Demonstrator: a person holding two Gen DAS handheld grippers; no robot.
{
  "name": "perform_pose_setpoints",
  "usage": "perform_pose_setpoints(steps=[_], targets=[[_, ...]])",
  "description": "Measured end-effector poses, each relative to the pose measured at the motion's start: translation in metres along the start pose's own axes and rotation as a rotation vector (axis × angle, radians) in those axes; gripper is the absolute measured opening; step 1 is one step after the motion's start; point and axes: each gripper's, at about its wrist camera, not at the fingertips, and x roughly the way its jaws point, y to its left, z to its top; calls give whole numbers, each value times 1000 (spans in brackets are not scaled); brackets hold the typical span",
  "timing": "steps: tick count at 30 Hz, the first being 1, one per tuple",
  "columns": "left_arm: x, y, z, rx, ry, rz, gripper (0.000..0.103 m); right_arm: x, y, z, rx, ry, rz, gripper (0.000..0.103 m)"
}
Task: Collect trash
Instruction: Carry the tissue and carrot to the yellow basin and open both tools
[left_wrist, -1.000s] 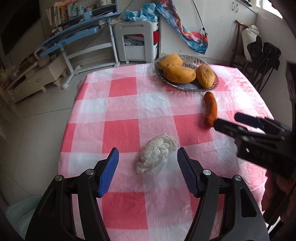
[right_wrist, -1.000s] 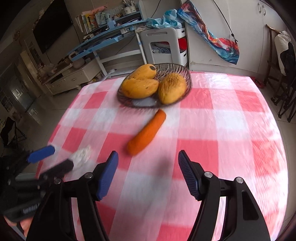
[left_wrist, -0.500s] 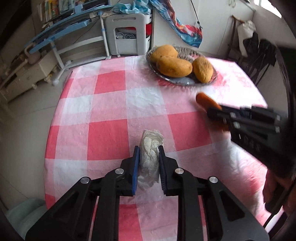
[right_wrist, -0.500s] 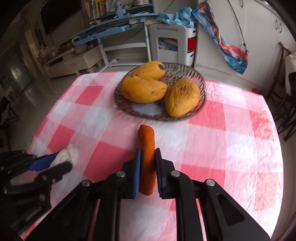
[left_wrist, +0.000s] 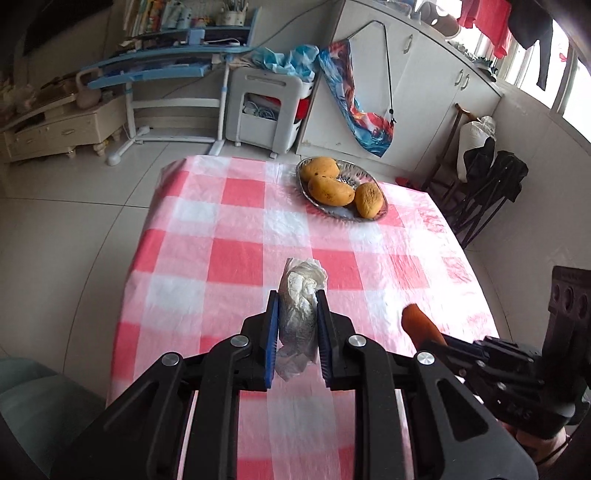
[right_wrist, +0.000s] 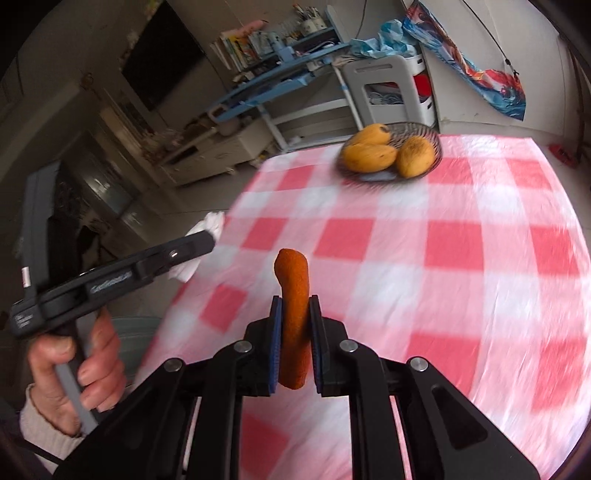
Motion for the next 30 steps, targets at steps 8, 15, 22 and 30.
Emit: perform_pose_setpoints(steps=[8,15,22,30], targets=[[-50,-6,-47,6,-57,51,18,-33,25,-40,-49,-41,51,15],[-70,3,-71,-19,-58,74,18,-49,20,-63,-17,-69,72,15],[-72,3,-72,-19,-67,82,18,-41,21,-65,-29,-52,89,15],[-74,6,-72,-18,-69,100,18,-7,62,-94,-207,176,211,15]])
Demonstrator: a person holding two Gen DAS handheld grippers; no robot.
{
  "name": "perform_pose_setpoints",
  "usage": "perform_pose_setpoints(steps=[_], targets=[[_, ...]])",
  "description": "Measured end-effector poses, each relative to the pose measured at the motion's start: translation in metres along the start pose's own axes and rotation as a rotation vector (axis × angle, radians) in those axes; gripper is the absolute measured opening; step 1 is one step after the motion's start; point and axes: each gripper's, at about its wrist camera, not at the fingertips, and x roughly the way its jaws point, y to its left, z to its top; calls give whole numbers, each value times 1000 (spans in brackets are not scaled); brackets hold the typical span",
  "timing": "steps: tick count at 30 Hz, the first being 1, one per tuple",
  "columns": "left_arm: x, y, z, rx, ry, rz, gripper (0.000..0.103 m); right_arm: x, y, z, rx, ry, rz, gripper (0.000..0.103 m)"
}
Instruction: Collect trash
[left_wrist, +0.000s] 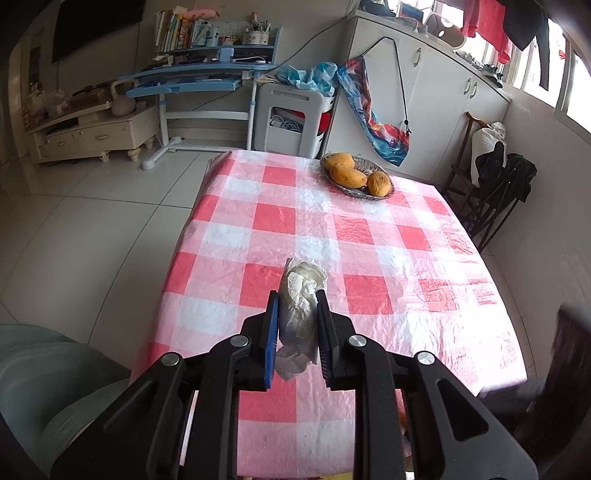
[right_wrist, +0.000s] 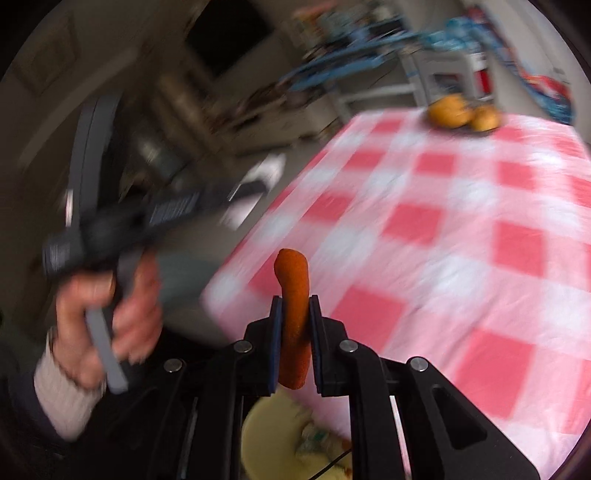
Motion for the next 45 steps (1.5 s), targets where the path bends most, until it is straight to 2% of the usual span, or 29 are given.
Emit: perform_pose_setpoints(steps=[4,7,9,16,18,20,22,25,29,32,34,37,42,45], targets=[[-7,5,-15,-14,21,10,18,39,31,-32,-133,244,55,15],[-12,5,-32,-19,51,16,18,48,44,-48,-207,325,19,18],[-13,5,-44,-17,74,21,18,43,44,-50,-209,319,5,30],[-24,-2,-104,-23,205,23,19,2,33,-37,-201,194,-82,39],[-27,-3,-129,-36,273,18,20,-3,29,-28,-208,165,-126,47],[-27,-6,-149,-43,352,-2,25,-7,26,-16,-235,139,-164,52],[-30,-8,-163,-44,378,1,36,-4,23,-7,-275,127,-197,59],[-43,-12,-162,-14,316,36,55,8,14,8,-354,142,-262,65],[-64,-7,-141,-26,191,79,63,30,2,18,-459,206,-324,69],[-79,-1,-123,-48,103,88,71,44,-9,25,-510,252,-334,69],[-88,5,-108,-58,42,89,75,51,-14,31,-537,268,-328,70],[-94,9,-88,-76,-19,95,78,56,-20,39,-557,266,-294,76],[-101,2,-46,-65,-126,96,80,67,-32,48,-582,258,-247,95],[-102,-2,-31,-63,-171,98,83,68,-39,50,-568,268,-183,95]])
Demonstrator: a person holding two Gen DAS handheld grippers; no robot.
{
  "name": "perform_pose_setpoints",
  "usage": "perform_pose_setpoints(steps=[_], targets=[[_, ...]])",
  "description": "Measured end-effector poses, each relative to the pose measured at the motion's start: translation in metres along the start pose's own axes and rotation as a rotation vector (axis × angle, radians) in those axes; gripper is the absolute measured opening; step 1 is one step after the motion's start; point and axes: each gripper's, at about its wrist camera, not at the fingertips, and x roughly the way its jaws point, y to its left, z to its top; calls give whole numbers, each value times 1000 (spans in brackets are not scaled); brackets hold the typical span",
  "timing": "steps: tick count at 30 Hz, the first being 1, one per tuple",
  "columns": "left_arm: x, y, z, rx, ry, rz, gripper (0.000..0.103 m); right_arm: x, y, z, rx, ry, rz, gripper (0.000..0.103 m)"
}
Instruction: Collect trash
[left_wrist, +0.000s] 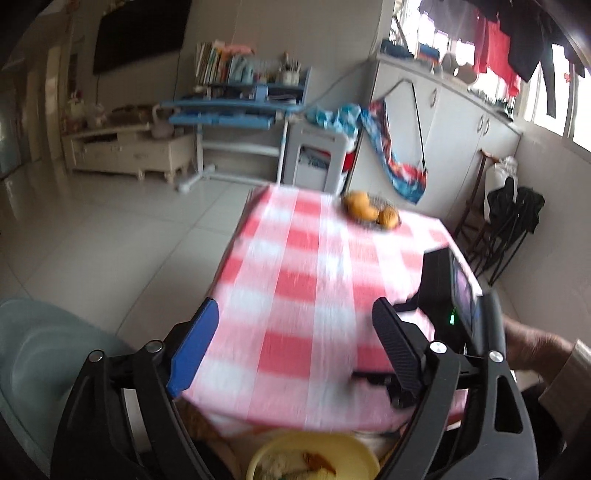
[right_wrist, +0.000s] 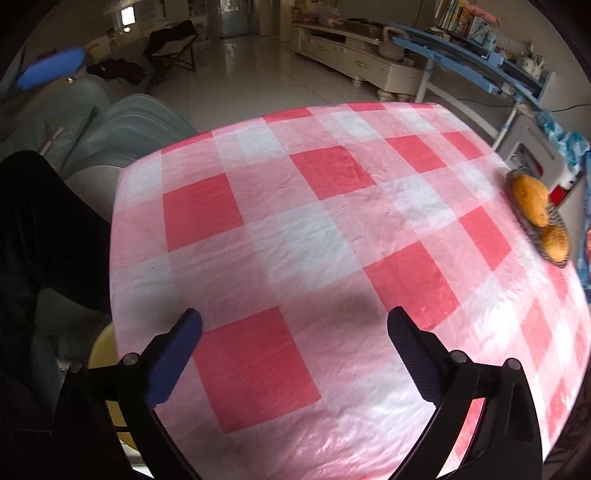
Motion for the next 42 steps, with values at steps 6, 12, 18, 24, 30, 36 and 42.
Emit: perform_pose_setpoints(steps=[6,12,18,24,30,36,42], targets=[[20,9,-6,-47,45,-9,84,-1,-5,-6,2,-63,32,96],[26,24,-13,-108,64,-13,84,0,-5,-4,-5,-62,38,96],[25,20,-14,-87,50,-11,86,0,-5,-4,-5,-63,38,96],[38,16,-17,-79,120,-26,87,0,-6,-4,-5,-63,38,96],[44,19,-20,-104,150,-60,87,0,-5,-4,-5,-63,38,96],[44,31,-15,-162,150,-91,87,0,-6,-4,-5,-63,38,96],[43,44,-9,-226,141,-121,87,0,-6,-4,-5,-63,38,96]])
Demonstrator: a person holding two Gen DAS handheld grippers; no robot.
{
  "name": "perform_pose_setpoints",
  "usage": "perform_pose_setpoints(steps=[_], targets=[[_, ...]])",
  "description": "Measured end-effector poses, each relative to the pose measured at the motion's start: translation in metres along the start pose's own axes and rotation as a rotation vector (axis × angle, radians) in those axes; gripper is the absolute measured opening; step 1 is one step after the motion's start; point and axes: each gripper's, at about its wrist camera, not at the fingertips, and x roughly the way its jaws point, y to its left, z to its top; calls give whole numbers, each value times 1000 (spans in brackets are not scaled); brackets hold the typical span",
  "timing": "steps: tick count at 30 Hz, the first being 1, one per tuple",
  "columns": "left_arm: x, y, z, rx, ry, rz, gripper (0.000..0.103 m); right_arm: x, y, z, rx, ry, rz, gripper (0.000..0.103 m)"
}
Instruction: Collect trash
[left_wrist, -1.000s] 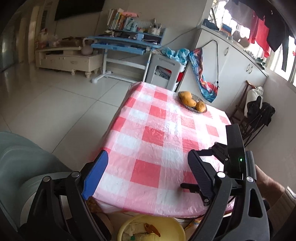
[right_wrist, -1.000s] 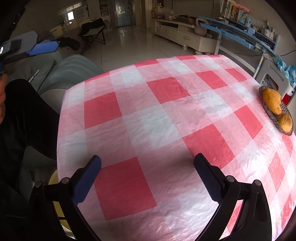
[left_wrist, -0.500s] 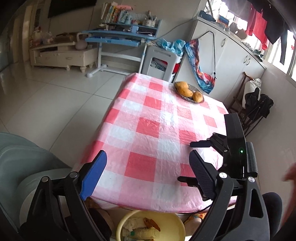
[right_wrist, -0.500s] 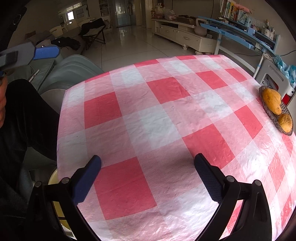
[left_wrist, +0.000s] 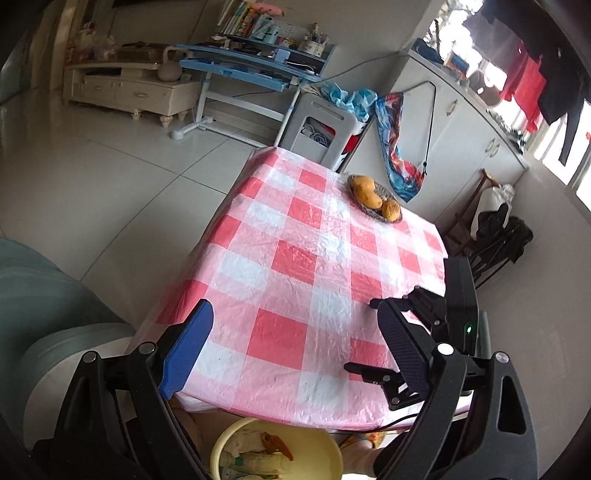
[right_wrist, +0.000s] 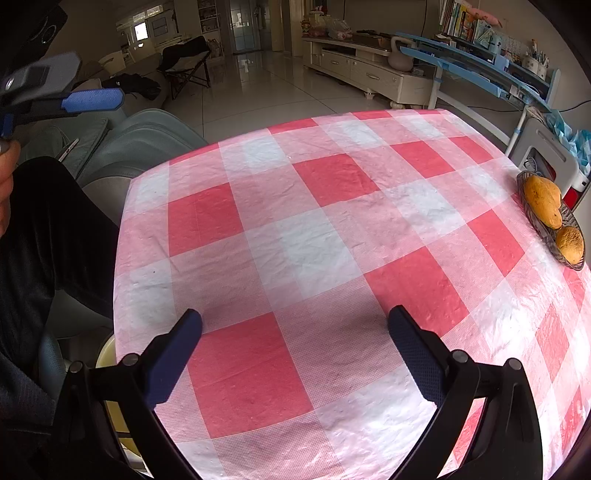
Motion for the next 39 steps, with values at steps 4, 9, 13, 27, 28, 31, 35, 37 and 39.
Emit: perform_pose_setpoints(steps=[4,9,13,27,28,31,35,37,39], targets=[[1,7,4,-48,0,-18,87,0,0,0,0,0,0,96],[3,8,4,-63,4,-25,87,0,0,0,0,0,0,96],[3,3,2,-44,3,-29,87,0,0,0,0,0,0,96],[2,5,2,-53,8,-47,87,0,0,0,0,0,0,96],[2,5,2,-53,8,-47,87,0,0,0,0,0,0,96],[3,5,2,-53,8,-47,87,0,0,0,0,0,0,96],[3,5,2,-54,7,-47,87,0,0,0,0,0,0,96],[3,5,2,-54,8,-48,87,0,0,0,0,0,0,96],[3,5,3,-54,8,-48,87,0,0,0,0,0,0,96]])
